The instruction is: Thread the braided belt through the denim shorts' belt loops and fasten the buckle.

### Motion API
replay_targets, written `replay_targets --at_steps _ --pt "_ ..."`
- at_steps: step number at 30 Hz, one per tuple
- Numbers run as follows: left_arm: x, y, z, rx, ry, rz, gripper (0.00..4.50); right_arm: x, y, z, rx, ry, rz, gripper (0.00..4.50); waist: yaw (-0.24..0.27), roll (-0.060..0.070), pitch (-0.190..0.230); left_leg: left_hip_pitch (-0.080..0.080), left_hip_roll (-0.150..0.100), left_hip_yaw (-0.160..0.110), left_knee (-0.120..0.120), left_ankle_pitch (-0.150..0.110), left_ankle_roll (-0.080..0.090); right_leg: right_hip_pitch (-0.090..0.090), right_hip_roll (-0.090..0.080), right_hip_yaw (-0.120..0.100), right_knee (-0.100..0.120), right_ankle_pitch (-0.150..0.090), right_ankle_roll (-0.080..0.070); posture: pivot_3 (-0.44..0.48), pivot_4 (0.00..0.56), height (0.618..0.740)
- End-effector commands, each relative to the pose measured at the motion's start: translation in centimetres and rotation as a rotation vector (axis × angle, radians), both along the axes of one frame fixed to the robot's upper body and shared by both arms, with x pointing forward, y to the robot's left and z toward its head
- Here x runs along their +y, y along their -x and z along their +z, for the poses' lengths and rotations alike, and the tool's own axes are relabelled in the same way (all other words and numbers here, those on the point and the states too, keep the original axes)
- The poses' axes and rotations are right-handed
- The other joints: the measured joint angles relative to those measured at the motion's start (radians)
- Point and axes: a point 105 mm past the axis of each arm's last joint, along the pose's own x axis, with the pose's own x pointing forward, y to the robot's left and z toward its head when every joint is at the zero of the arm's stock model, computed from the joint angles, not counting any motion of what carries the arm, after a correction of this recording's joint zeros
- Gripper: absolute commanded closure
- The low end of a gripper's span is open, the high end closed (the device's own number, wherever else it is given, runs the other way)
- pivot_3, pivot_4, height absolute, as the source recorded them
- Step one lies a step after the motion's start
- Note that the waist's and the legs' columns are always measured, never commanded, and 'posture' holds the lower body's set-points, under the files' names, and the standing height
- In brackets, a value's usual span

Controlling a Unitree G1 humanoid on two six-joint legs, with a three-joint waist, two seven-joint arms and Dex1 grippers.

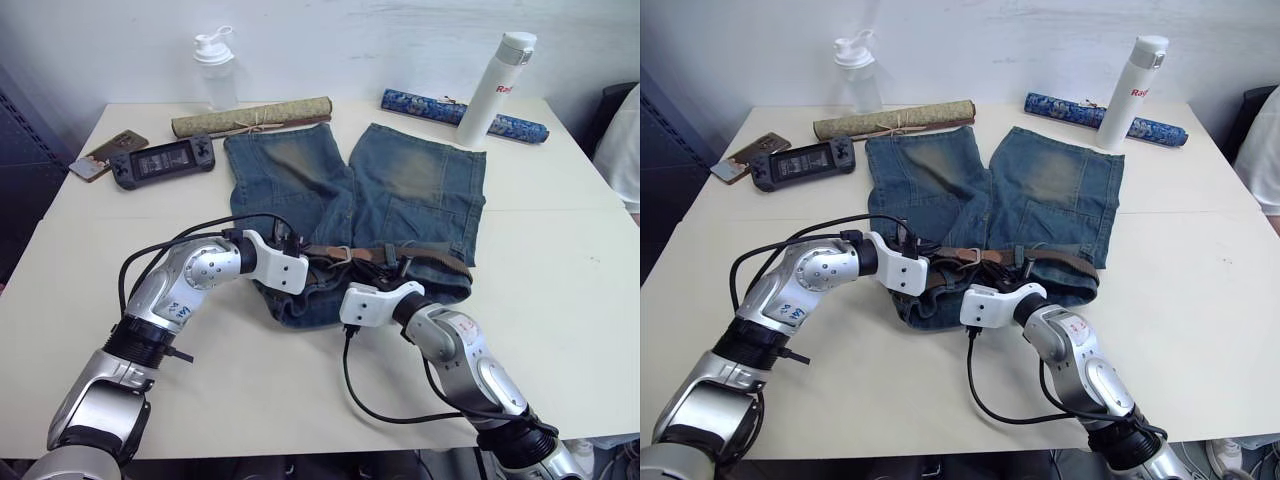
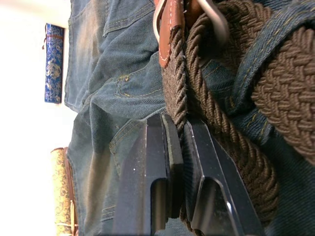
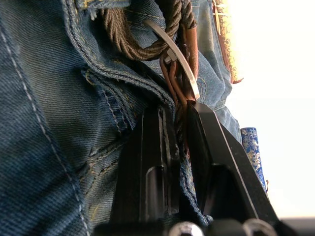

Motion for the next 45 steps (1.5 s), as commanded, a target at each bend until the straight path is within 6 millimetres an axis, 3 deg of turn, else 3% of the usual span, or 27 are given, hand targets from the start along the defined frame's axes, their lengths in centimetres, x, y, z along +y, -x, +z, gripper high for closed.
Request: replay_targets --at_steps 1,7,11,14,27,36,45 --pt "-1.7 1.4 -0.9 0.021 -0.031 -0.099 4.5 1.2 0.7 1.5 -0.052 -0.028 0.056 4.43 0.0 0.0 0.0 0.0 0.0 0.0 0.0 0.0 0.0 0.0 0.0 0.0 0.0 0.0 0.0 0.0 0.15 0.717" --pt "-0.8 1.4 -0.7 0.013 -0.086 -0.104 4.5 1.3 0.7 1.6 -0.06 -0.03 0.058 4.43 -0.001 0.0 0.0 0.0 0.0 0.0 0.0 0.0 0.0 0.0 0.0 0.0 0.0 0.0 0.0 0.0 0.15 0.717" --pt "0.4 0.9 -0.5 0.012 -0.084 -0.064 4.5 1.2 0.2 3.4 -0.142 -0.002 0.062 4.43 -0.001 0.0 0.0 0.0 0.0 0.0 0.0 0.0 0.0 0.0 0.0 0.0 0.0 0.0 0.0 0.0 0.15 0.717" --pt "1.1 0.6 -0.4 0.011 -0.069 -0.026 4.5 1.8 0.1 4.0 -0.166 -0.001 0.095 4.43 -0.002 0.0 0.0 0.0 0.0 0.0 0.0 0.0 0.0 -0.001 0.0 0.0 0.001 0.0 0.0 0.0 0.15 0.717" --pt "2.2 0.4 -0.3 0.015 -0.019 0.053 4.5 5.3 -0.1 3.6 -0.168 0.028 0.237 4.43 -0.005 0.0 0.0 0.0 0.0 0.001 0.0 0.0 0.0 -0.001 0.0 0.0 0.001 0.0 0.0 0.0 0.15 0.717" --pt "-0.6 -0.4 -0.9 0.015 0.066 0.032 4.5 5.8 0.1 3.4 -0.156 0.019 0.258 4.43 -0.003 0.0 0.0 0.0 0.0 0.001 0.0 0.0 0.0 -0.001 0.0 0.0 0.001 0.0 0.0 0.0 0.15 0.717" --pt "-4.0 -1.2 0.9 -0.03 0.161 -0.026 4.5 5.9 0.3 3.2 -0.143 0.012 0.261 4.43 0.003 0.0 0.0 0.0 0.0 0.001 0.002 0.0 0.001 -0.001 -0.001 0.0 0.003 0.0 0.0 0.0 0.15 0.717"
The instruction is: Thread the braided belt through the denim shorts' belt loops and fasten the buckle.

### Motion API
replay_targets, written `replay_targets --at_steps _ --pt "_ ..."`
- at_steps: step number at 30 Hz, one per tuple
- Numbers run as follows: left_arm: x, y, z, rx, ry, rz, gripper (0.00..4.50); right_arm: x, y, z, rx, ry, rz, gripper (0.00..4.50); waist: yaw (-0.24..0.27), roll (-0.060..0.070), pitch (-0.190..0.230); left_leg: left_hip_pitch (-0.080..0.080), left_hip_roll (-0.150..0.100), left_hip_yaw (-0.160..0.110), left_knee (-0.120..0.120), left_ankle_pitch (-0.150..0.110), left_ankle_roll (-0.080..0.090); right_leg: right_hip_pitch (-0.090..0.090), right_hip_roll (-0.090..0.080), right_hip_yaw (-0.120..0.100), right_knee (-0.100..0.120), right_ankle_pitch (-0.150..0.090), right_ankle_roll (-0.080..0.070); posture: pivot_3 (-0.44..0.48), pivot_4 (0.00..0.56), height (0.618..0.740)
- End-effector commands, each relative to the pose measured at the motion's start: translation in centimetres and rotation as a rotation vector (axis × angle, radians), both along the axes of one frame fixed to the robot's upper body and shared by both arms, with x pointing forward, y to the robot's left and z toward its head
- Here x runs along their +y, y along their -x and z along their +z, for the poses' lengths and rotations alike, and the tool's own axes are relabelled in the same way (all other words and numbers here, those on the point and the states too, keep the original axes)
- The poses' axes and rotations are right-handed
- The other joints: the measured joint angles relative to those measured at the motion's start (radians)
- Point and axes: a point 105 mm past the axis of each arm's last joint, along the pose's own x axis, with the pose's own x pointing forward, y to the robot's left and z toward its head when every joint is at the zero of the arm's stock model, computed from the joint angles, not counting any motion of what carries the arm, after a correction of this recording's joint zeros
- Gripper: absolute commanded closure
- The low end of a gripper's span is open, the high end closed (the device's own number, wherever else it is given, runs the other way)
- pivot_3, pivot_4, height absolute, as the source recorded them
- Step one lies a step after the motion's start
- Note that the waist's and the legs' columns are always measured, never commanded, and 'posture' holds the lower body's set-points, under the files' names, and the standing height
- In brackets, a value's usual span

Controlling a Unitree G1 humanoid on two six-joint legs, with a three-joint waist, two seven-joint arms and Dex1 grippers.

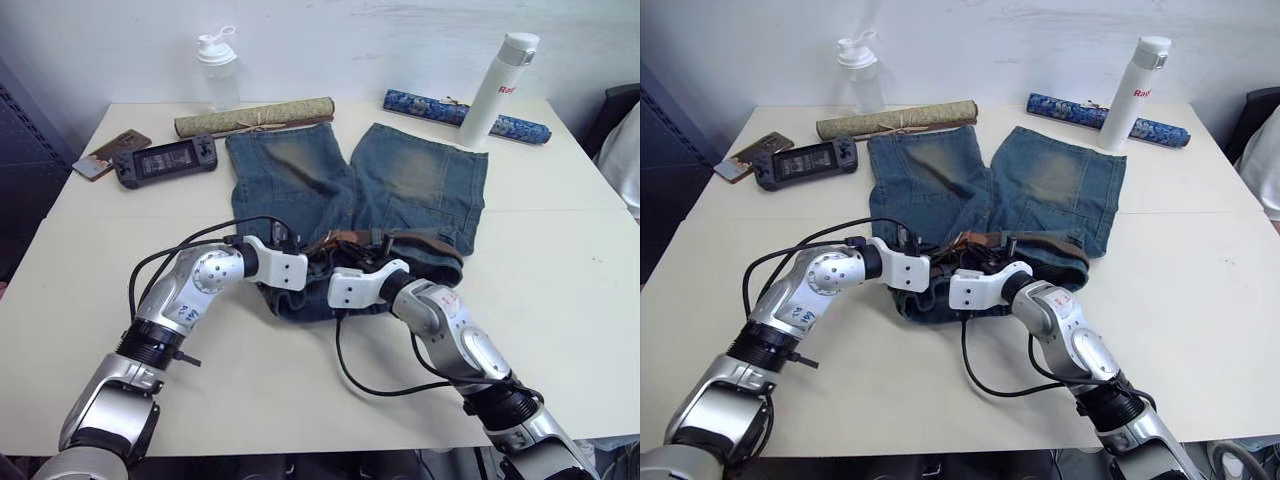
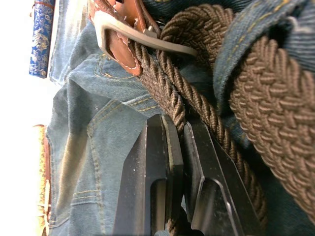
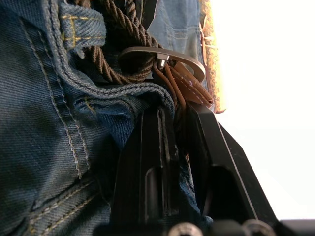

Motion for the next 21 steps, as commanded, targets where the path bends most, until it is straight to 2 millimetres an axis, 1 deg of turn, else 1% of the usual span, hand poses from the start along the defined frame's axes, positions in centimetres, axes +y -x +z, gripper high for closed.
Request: replay_targets --at_steps 1,3,6,9,15,19,21 --pt "-4.2 0.3 2.6 -0.088 0.096 -0.111 4.5 3.9 2.6 1.5 -0.05 -0.047 0.183 4.43 0.0 0.0 0.0 0.0 0.0 0.0 0.0 0.0 0.0 0.0 0.0 0.0 0.0 0.0 0.0 0.0 0.15 0.717" --pt "-4.7 0.4 3.3 -0.102 0.136 -0.127 4.5 4.0 2.7 1.5 -0.046 -0.047 0.185 4.43 -0.002 0.0 0.0 0.0 0.0 0.0 0.0 0.0 0.0 0.0 0.0 0.0 0.0 0.0 0.0 0.0 0.15 0.717" --pt "-5.6 0.7 4.8 -0.12 0.258 -0.167 4.5 3.9 2.7 1.2 -0.026 -0.05 0.186 4.43 -0.003 0.0 0.0 0.0 0.0 0.0 0.0 0.0 0.0 -0.001 0.0 0.0 0.001 0.0 0.0 0.0 0.15 0.717" --pt "-5.3 0.9 5.4 -0.148 0.31 -0.179 4.5 3.9 2.7 1.0 -0.005 -0.062 0.186 4.44 -0.002 0.0 0.0 -0.001 0.0 -0.001 0.001 0.0 0.0 -0.001 0.0 -0.001 0.001 0.0 0.0 0.0 0.15 0.717" --pt "-3.9 0.7 4.8 -0.166 0.307 -0.181 4.5 4.1 3.0 0.8 0.008 -0.071 0.199 4.44 -0.007 0.0 0.0 -0.001 0.0 -0.001 0.0 0.0 0.0 -0.001 0.0 -0.002 0.001 0.0 0.0 0.0 0.15 0.717" --pt "-3.8 0.4 3.8 -0.134 0.288 -0.169 4.5 4.1 3.0 0.9 0.005 -0.071 0.196 4.44 -0.006 0.0 0.0 -0.001 0.0 -0.001 0.0 0.0 0.0 -0.001 0.0 -0.002 0.001 0.0 0.0 0.0 0.15 0.717" --pt "-4.1 0.4 2.9 -0.078 0.288 -0.158 4.5 3.8 2.9 0.7 0.034 -0.09 0.173 4.44 -0.006 0.0 0.0 -0.001 0.0 -0.001 0.001 0.0 0.0 -0.001 0.0 -0.002 0.001 0.0 0.0 0.0 0.15 0.717"
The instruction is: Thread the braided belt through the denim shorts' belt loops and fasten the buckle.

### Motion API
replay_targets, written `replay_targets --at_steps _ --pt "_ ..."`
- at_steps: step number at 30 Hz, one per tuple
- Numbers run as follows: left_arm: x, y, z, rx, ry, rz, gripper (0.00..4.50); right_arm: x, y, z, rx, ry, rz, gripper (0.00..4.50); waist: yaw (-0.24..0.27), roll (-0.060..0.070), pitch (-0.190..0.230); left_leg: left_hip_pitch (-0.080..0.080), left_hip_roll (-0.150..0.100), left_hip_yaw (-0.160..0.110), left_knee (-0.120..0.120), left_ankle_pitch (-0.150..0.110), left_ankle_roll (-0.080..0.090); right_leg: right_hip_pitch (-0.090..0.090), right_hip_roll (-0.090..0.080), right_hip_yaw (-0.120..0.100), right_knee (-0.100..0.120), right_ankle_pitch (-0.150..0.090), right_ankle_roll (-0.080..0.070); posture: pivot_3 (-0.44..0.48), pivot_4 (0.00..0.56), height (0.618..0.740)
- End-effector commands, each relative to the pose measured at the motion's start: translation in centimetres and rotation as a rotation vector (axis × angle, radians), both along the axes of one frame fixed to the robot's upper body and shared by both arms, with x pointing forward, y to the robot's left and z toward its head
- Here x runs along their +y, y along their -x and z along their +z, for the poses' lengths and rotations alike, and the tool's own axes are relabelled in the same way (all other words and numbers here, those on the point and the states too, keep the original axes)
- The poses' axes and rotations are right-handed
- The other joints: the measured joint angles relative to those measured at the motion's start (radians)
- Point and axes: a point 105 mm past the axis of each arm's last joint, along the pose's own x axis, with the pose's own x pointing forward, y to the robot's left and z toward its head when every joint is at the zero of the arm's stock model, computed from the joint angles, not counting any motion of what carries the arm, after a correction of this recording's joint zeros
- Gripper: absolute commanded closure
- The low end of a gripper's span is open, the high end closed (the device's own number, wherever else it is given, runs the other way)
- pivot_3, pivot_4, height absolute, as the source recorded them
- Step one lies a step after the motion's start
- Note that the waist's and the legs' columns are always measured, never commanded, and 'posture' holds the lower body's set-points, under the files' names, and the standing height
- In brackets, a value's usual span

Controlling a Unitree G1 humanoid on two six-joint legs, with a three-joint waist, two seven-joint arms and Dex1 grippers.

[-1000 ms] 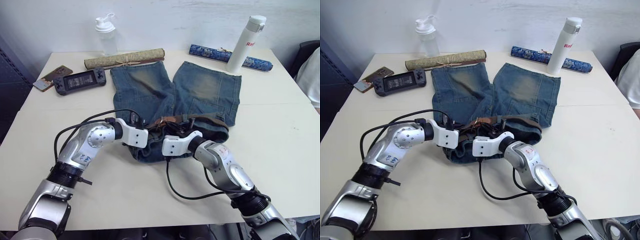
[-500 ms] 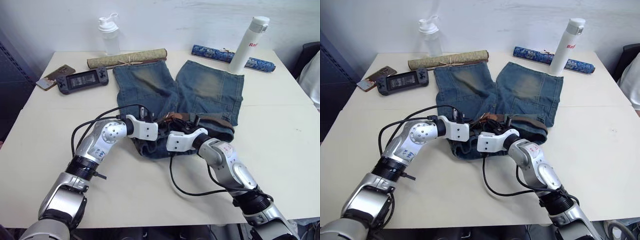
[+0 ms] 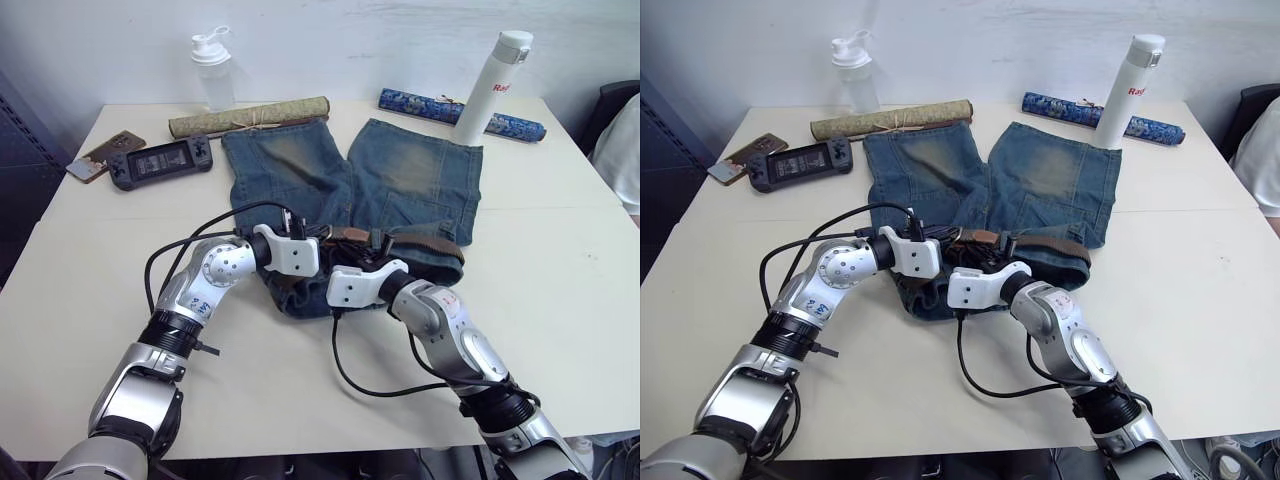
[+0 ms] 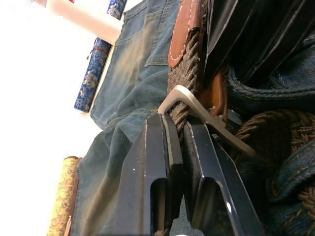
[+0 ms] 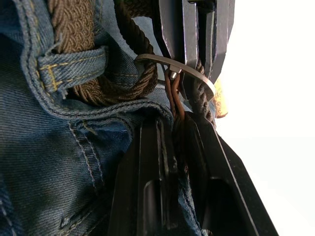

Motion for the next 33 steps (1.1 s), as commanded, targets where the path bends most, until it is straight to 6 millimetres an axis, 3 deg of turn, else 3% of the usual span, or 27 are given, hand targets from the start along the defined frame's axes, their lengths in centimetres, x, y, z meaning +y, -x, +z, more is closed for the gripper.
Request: replay_targets --at_steps 1,6,8,9,16,22,26,29,33 --pt "-2.3 0.8 0.6 0.022 0.066 -0.069 4.5 3.2 2.6 0.7 0.023 -0.06 0.149 4.44 0.0 0.0 0.0 0.0 0.0 0.0 0.0 0.0 0.0 0.0 0.0 0.0 0.0 0.0 0.0 0.0 0.15 0.717" --pt "-3.2 1.2 -1.2 0.23 0.178 -0.053 4.5 2.3 2.6 0.9 0.081 -0.141 0.1 4.44 0.001 0.0 0.0 0.0 0.0 0.0 0.0 0.0 0.0 0.0 0.0 0.0 0.0 0.0 0.0 0.0 0.15 0.717" --pt "-3.7 1.5 -1.7 0.323 0.256 -0.058 4.5 1.7 2.6 1.0 0.093 -0.162 0.075 3.44 0.002 0.0 0.0 0.0 0.0 0.0 0.001 0.0 0.0 0.001 0.0 0.0 0.0 0.0 0.0 0.0 0.15 0.717" --pt "-3.9 1.6 -2.0 0.356 0.278 -0.064 4.5 1.5 2.6 0.9 0.112 -0.171 0.064 3.22 0.003 0.0 0.0 0.0 0.0 0.0 0.001 0.0 0.0 0.001 0.0 0.0 0.0 0.0 0.0 0.0 0.15 0.717" --pt "-4.5 2.1 -2.7 0.395 0.276 -0.08 4.5 -0.8 3.8 0.1 0.26 -0.176 0.009 0.06 0.005 -0.001 0.0 0.0 0.0 -0.001 0.001 0.0 0.0 0.001 0.0 0.0 0.0 0.0 0.0 0.0 0.15 0.717" --pt "-4.5 2.3 -3.4 0.402 0.23 -0.089 4.5 -4.0 4.6 4.4 0.269 -0.379 -0.046 0.06 0.011 -0.001 0.0 0.0 -0.001 -0.002 0.002 -0.001 0.001 0.002 0.0 0.0 -0.001 0.0 0.0 0.0 0.15 0.717" --pt "-4.4 2.3 -3.5 0.403 0.223 -0.092 4.5 -5.2 5.0 6.9 0.215 -0.42 -0.022 0.06 0.014 -0.001 -0.001 0.0 -0.001 -0.002 0.002 -0.001 0.002 0.002 0.0 0.0 -0.001 0.0 0.0 0.0 0.15 0.717" --pt "-4.5 2.3 -3.5 0.397 0.217 -0.094 4.5 -5.9 4.2 7.4 0.156 -0.35 -0.044 0.06 0.015 -0.001 -0.001 0.0 -0.001 -0.001 0.002 -0.002 0.002 0.002 0.0 0.0 -0.002 0.0 0.0 0.0 0.15 0.717" --pt "-4.6 2.4 -3.4 0.391 0.219 -0.1 4.5 -6.4 3.2 5.7 0.111 -0.143 -0.074 0.06 0.017 -0.001 -0.001 0.0 -0.001 -0.001 0.002 -0.002 0.003 0.002 -0.001 0.0 -0.002 0.0 0.0 0.0 0.15 0.717"
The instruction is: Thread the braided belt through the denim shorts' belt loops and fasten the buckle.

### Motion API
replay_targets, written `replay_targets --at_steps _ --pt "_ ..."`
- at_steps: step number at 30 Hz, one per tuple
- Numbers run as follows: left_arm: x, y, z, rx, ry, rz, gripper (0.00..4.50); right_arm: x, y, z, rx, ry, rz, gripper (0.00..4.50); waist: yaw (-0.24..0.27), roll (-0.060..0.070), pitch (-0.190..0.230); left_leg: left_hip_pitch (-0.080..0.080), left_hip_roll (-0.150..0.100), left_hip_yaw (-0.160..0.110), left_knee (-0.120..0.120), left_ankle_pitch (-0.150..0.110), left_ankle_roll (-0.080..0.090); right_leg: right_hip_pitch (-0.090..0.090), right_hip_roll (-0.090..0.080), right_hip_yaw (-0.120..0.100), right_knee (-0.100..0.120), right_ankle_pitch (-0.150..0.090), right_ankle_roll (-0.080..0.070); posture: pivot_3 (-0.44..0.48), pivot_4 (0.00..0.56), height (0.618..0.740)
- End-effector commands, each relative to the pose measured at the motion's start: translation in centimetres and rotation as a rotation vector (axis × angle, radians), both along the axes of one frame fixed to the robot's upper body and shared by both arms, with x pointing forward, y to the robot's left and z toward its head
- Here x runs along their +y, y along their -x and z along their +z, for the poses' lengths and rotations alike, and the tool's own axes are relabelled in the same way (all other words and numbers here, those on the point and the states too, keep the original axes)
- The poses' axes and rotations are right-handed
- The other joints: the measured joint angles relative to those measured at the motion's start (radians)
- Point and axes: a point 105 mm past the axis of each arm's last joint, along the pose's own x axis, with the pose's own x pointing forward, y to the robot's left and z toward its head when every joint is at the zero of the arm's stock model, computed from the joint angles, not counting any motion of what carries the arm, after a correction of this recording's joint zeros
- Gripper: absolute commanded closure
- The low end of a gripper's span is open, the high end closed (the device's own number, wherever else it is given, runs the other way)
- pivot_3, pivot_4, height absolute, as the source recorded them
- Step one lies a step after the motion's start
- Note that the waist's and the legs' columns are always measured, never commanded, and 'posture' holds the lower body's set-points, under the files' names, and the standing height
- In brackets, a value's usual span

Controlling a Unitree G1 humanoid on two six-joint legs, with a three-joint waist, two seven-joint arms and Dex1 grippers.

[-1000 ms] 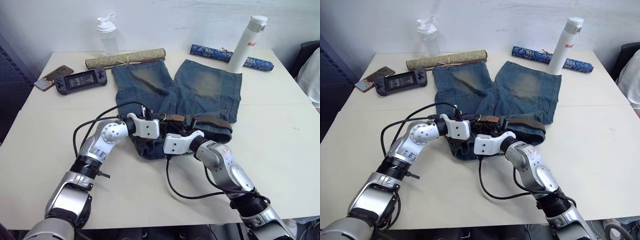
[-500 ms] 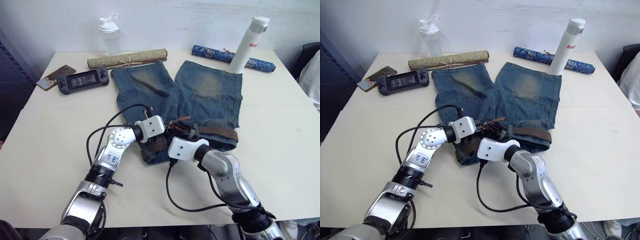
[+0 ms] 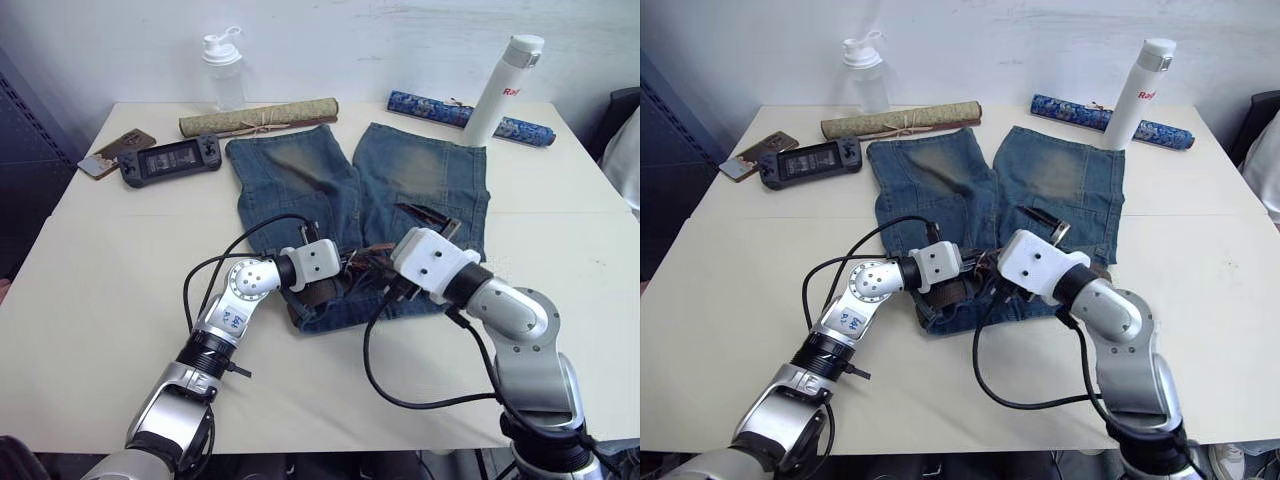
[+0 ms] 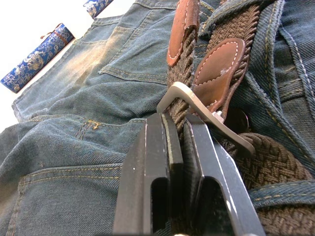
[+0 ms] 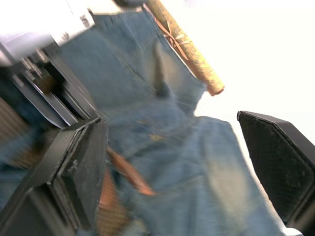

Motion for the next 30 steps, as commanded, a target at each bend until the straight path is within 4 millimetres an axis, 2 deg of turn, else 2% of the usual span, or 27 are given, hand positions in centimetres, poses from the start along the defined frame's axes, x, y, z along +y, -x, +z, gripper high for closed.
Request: replay_targets --at_steps 1,16,19,25,27,30 --pt "-0.9 0.7 -0.2 -0.009 -0.022 -0.051 4.5 -0.2 -0.6 -1.2 -0.074 0.213 0.003 0.06 0.001 0.0 0.0 0.0 0.0 0.0 0.0 0.0 0.0 0.0 0.0 0.0 0.0 0.0 0.0 0.0 0.15 0.717" --pt "-0.8 1.1 0.1 -0.099 -0.09 -0.075 4.5 -0.4 -2.0 -3.7 -0.091 0.356 -0.006 0.06 0.008 0.0 0.0 0.0 0.0 0.001 0.001 0.0 0.0 0.001 0.0 0.0 -0.002 0.0 0.0 0.0 0.15 0.717" --pt "-0.9 1.1 0.1 -0.113 -0.101 -0.078 4.5 -0.1 -1.9 -4.0 -0.083 0.364 0.008 0.75 0.008 0.0 0.0 0.0 0.0 0.001 0.001 0.0 0.0 0.001 0.0 0.0 -0.002 0.0 0.0 0.0 0.15 0.717" --pt "-0.8 0.9 0.2 -0.145 -0.118 -0.07 4.5 0.1 -1.7 -4.8 -0.061 0.357 0.016 3.7 0.009 0.0 0.0 0.0 0.0 0.0 0.001 0.0 0.0 0.001 0.0 0.0 -0.002 0.0 0.0 0.0 0.15 0.717" --pt "-0.8 0.8 0.4 -0.155 -0.117 -0.065 4.5 0.1 -1.7 -4.9 -0.057 0.357 0.016 4.48 0.009 0.0 0.0 0.0 0.0 0.001 0.001 0.0 0.0 0.001 0.0 0.0 -0.002 0.0 0.0 0.0 0.15 0.717" --pt "-0.9 0.7 0.7 -0.165 -0.101 -0.059 4.5 0.1 -1.7 -5.0 -0.053 0.353 0.013 4.48 0.009 0.0 0.0 0.0 0.0 0.0 0.001 0.0 0.0 0.001 0.0 0.0 -0.002 0.0 0.0 0.0 0.15 0.717"
